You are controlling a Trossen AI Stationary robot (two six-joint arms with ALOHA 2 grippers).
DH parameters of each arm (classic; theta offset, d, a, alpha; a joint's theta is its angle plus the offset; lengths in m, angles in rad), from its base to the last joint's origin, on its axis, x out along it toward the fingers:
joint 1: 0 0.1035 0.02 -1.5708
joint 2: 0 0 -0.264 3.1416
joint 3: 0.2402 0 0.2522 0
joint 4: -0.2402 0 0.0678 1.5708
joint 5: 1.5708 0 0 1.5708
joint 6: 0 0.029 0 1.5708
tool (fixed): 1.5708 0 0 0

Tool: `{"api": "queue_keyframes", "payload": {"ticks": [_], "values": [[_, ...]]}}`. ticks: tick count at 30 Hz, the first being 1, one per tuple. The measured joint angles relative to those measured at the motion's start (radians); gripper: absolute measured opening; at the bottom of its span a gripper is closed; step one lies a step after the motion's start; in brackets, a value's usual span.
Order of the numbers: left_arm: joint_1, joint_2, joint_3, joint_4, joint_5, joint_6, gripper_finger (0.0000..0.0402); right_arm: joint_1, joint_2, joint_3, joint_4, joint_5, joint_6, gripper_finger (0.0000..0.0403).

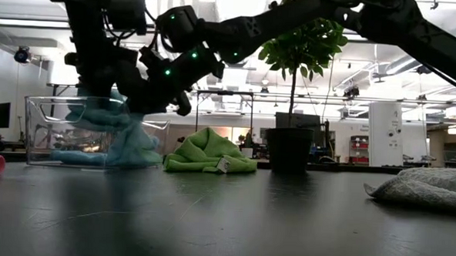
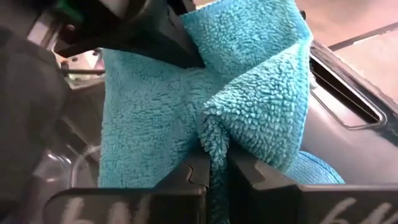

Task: Fold microfiber towels
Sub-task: Put the folded blue microfiber towel into the bin

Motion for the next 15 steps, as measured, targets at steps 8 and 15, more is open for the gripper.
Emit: {"api": "queue_keyframes", "payload": {"ticks": [8,15], "values": [[0.000,0.058,0.000,0.004,-0.006,-0.006,0.0031,-0.002,0.000,-0.004,-0.037,0.000,-0.022,0.0056],[0.010,0.069,-0.001,0.016,-0.008,-0.013,0.0063,-0.011,0.000,-0.003,-0.073,0.001,-0.023,0.0116]]}}
